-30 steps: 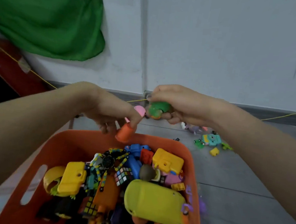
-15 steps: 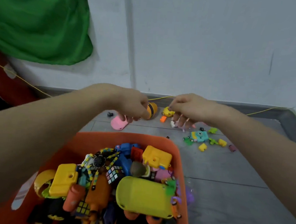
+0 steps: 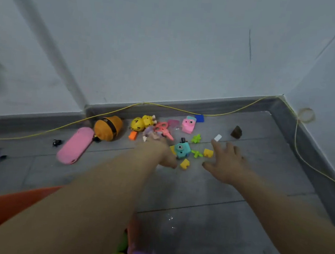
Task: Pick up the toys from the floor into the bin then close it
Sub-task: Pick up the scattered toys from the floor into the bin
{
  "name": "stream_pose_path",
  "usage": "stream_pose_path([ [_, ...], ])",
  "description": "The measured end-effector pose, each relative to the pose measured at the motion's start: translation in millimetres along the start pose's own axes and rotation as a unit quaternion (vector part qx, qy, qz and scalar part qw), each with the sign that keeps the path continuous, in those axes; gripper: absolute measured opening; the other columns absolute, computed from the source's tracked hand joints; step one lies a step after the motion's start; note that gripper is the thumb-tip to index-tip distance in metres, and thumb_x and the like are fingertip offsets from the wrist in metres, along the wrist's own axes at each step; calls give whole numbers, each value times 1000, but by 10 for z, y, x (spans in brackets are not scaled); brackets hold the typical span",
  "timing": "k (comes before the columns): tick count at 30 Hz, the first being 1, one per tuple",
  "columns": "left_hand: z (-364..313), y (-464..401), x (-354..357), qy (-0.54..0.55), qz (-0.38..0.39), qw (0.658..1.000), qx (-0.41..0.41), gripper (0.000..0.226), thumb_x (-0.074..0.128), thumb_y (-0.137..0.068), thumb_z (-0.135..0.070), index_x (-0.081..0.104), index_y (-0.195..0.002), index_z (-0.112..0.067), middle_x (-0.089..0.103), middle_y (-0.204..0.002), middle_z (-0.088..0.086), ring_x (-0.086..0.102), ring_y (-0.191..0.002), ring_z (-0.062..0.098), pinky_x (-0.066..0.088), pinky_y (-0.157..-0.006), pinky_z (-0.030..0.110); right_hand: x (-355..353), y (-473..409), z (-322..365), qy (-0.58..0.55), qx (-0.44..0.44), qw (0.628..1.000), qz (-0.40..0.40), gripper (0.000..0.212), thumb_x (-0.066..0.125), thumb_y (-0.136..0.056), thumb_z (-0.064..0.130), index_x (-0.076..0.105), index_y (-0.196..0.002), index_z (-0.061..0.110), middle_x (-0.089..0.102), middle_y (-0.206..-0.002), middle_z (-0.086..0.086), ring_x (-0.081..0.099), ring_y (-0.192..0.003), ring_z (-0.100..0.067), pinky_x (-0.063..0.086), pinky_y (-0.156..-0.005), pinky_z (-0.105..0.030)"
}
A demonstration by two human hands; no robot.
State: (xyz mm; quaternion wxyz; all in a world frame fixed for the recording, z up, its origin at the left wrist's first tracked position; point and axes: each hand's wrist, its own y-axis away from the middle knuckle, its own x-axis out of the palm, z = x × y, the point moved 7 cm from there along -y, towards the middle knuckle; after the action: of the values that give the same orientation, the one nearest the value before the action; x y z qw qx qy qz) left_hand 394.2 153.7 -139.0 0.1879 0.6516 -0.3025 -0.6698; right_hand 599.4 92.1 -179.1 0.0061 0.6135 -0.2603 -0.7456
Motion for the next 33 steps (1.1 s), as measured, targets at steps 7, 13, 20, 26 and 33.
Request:
stream_pose_path([
  [7,214,-480,497,-7,70,992,-107,105,61,-80,-56,2,-156,-12,28,-155,13,34,-140,35,33,-113,41,300,-264,-362,-13,-2,1000,-22,72,40,-91,65,17,-151,32,20,-150,-18,28,-133,-42,32,-108,-49],
  [13,37,-627,552,69,-19,995,-75,82,56,-93,-37,14,-150,3,28,-152,21,29,-141,34,34,-110,37,111,-418,-292,-42,-51,986,-156,51,51,-91,49,52,-129,16,50,-119,-15,48,-110,-36,45,-82,-42],
  [20,-267,-640,559,169,-48,984,-4,99,70,-82,-46,14,-148,2,39,-143,21,43,-131,32,44,-99,37,206,-513,-470,38,-1,990,-139,62,42,-93,58,38,-141,20,42,-129,-21,41,-118,-37,41,-91,-45],
  [26,-444,-563,587,98,-71,991,55,109,77,-65,-53,12,-146,-21,27,-147,21,34,-132,37,46,-97,48,286,-449,-236,46,-101,981,-157,46,34,-93,45,57,-108,8,52,-109,-20,51,-95,-35,47,-74,-43],
  [33,-550,-587,577,-19,-108,993,45,109,60,-77,-70,-13,-152,-40,2,-159,16,12,-143,39,38,-101,52,377,-364,-160,76,-141,975,-156,36,48,-92,42,56,-107,10,53,-108,-16,55,-89,-30,49,-61,-37],
])
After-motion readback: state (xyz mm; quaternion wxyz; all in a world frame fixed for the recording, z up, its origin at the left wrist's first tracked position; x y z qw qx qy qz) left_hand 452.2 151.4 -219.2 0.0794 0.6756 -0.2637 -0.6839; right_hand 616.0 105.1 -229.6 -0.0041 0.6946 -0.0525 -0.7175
